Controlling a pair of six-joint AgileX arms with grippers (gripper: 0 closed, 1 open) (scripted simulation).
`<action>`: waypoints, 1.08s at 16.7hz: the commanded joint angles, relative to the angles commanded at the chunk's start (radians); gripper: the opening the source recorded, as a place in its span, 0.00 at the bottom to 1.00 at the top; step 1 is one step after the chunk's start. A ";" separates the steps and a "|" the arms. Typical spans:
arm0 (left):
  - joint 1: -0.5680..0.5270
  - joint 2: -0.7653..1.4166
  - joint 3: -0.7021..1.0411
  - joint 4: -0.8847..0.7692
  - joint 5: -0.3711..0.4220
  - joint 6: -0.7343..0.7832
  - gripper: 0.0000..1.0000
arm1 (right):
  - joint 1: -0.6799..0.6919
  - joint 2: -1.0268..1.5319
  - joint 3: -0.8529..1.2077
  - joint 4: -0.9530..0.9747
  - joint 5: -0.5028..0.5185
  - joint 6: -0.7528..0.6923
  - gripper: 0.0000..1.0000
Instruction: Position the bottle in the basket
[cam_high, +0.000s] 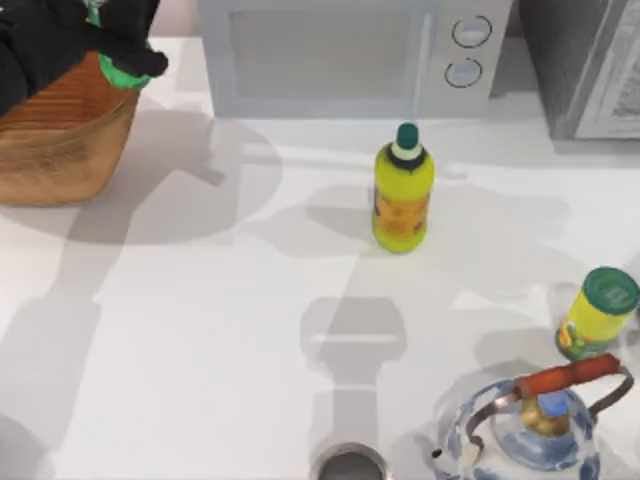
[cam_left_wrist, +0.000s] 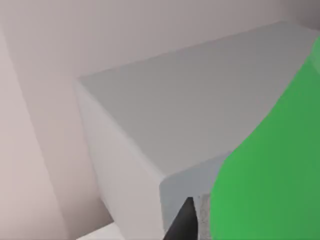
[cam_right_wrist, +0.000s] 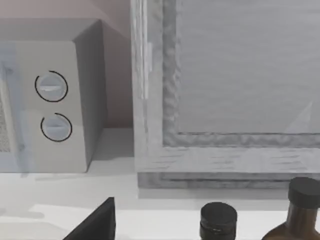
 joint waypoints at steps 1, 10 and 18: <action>0.031 -0.030 0.035 -0.072 -0.043 -0.016 0.00 | 0.000 0.000 0.000 0.000 0.000 0.000 1.00; 0.209 -0.128 0.172 -0.341 -0.273 -0.119 0.00 | 0.000 0.000 0.000 0.000 0.000 0.000 1.00; 0.202 0.003 0.192 -0.232 -0.280 -0.118 0.00 | 0.000 0.000 0.000 0.000 0.000 0.000 1.00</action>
